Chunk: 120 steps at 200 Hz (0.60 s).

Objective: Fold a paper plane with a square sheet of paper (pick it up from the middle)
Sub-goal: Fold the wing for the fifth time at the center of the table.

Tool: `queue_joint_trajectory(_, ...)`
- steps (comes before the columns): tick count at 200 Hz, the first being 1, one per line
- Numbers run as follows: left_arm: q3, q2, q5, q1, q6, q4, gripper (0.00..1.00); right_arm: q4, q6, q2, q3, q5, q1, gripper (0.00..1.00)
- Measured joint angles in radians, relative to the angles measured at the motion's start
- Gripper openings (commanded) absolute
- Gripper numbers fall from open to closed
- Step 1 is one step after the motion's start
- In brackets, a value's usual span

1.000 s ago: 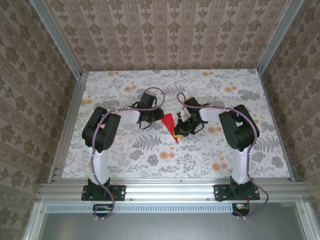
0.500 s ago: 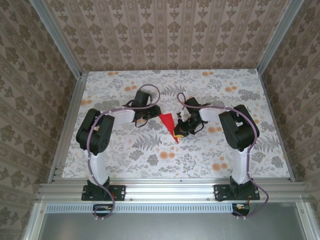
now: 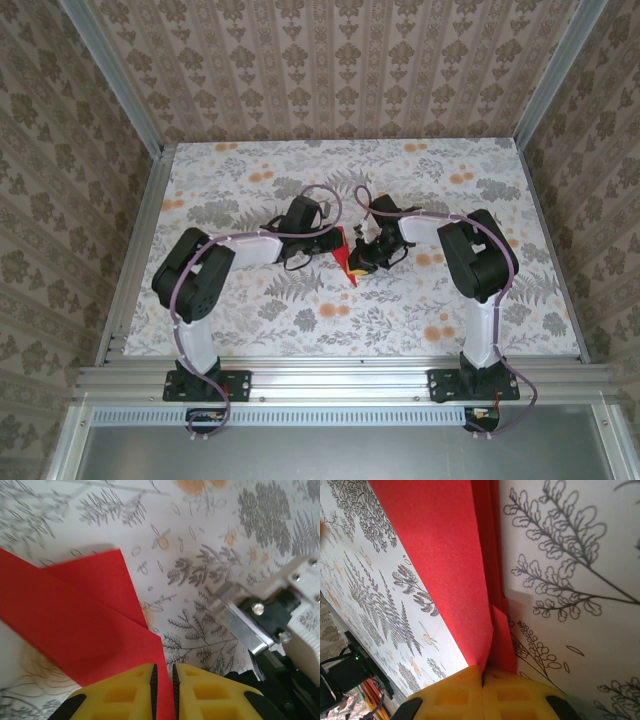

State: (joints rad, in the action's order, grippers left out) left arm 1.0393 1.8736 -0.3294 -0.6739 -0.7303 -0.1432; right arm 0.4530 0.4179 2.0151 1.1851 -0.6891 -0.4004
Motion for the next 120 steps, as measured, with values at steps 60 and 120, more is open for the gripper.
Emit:
queue_joint_trajectory(60,0.034,0.087,0.009,0.002,0.000,0.026,0.16,0.000,0.000,0.000,0.000,0.000,0.000,0.09)
queue_joint_trajectory(120,0.055,0.098,0.015,0.002,0.000,0.053,0.15,-0.007,0.004,-0.033,-0.003,0.017,-0.008,0.29)
